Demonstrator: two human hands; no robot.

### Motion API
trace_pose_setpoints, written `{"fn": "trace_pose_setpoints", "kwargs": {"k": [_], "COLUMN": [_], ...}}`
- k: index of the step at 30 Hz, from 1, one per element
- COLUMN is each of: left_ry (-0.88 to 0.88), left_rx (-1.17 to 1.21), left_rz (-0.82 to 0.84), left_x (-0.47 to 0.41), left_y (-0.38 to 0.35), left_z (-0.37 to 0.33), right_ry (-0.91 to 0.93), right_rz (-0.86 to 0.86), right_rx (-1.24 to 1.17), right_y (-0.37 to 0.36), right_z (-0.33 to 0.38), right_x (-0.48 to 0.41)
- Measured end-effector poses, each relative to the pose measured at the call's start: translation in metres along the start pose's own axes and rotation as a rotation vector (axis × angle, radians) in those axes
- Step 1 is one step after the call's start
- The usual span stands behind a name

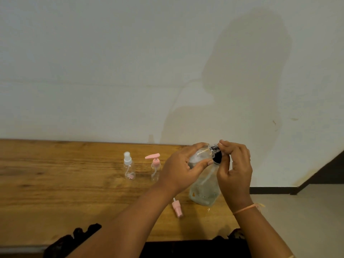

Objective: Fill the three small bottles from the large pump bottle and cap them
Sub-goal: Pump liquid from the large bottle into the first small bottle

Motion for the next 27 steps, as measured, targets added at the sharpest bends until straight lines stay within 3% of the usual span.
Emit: {"fn": "trace_pose_setpoints", "kwargs": {"k": [7, 15, 27], "left_ry": [-0.04, -0.003, -0.019], "left_rx": [0.026, 0.043, 0.06], "left_rz": [-0.048, -0.027, -0.051], "left_x": [-0.002, 0.0, -0.003], "left_y": [0.005, -0.002, 0.001], "left_z": [-0.007, 0.002, -0.001], "right_ry": [-0.045, -0.009, -0.025], "right_rz": [-0.066, -0.005, -0.053], "right_rx": [0.011, 0.012, 0.016], "right_y": [0.006, 0.001, 0.003], "right_z": [0.011, 0.0, 0.007], "right_x": [-0.004, 0.0, -0.004]}}
Point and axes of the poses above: each hand's wrist, its own x-axis away from the middle knuckle, its own y-axis out of the back of the hand, z = x × y, the point moved 8 cm from there along -x, towards the middle knuckle, and after that the axes turned 2 degrees about -y, right-handed, at the moved point
